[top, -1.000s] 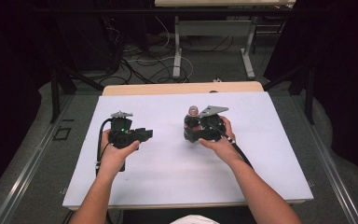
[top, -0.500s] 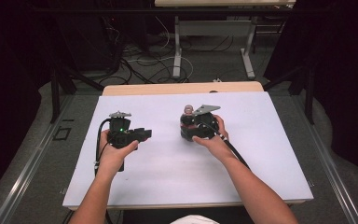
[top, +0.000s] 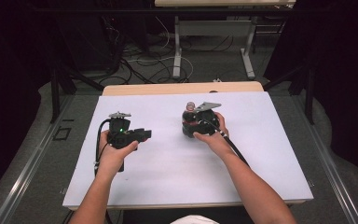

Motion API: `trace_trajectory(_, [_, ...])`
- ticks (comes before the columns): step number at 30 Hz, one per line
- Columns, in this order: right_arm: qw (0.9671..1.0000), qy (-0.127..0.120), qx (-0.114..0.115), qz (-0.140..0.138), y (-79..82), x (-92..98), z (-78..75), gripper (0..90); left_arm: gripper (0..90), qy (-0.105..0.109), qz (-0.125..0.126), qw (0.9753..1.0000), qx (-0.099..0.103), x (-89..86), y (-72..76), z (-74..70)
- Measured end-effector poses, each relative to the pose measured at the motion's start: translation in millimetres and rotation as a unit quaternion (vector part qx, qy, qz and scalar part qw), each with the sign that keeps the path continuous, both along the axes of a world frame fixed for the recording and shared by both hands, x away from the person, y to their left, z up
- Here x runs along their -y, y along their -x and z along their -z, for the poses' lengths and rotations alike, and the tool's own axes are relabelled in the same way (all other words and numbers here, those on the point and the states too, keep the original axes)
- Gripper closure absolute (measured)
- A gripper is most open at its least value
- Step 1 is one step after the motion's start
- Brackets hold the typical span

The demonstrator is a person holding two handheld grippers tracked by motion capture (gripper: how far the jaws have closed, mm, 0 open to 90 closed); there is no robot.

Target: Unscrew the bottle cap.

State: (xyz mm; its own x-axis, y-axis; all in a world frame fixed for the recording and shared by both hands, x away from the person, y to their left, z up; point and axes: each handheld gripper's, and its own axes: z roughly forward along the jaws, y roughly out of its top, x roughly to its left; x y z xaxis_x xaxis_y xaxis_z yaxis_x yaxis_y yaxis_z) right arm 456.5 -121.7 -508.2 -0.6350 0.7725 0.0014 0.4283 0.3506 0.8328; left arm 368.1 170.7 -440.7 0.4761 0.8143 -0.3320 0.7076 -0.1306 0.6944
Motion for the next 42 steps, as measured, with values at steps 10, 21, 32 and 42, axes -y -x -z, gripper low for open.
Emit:
trace_trajectory(10, [1.0,-0.002,0.0,0.003,-8.1,0.8,3.5,29.7,61.5,0.001,-0.001,1.0,0.0,-0.1,-0.5,0.4])
trace_trajectory(21, [0.9999,-0.002,0.007,-0.011,-0.9,-11.1,8.9,29.7,61.6,0.001,-0.002,1.0,-0.003,-1.5,-0.1,0.2])
trace_trajectory(32, [0.9999,-0.005,0.012,-0.005,0.9,-11.2,11.5,28.6,61.5,0.006,-0.009,0.9999,0.004,-1.4,0.6,-0.3])
trace_trajectory(42, [0.9995,-0.03,-0.008,0.005,-1.4,-6.8,11.6,17.4,61.6,0.001,-0.004,1.0,-0.002,1.6,-1.5,2.7])
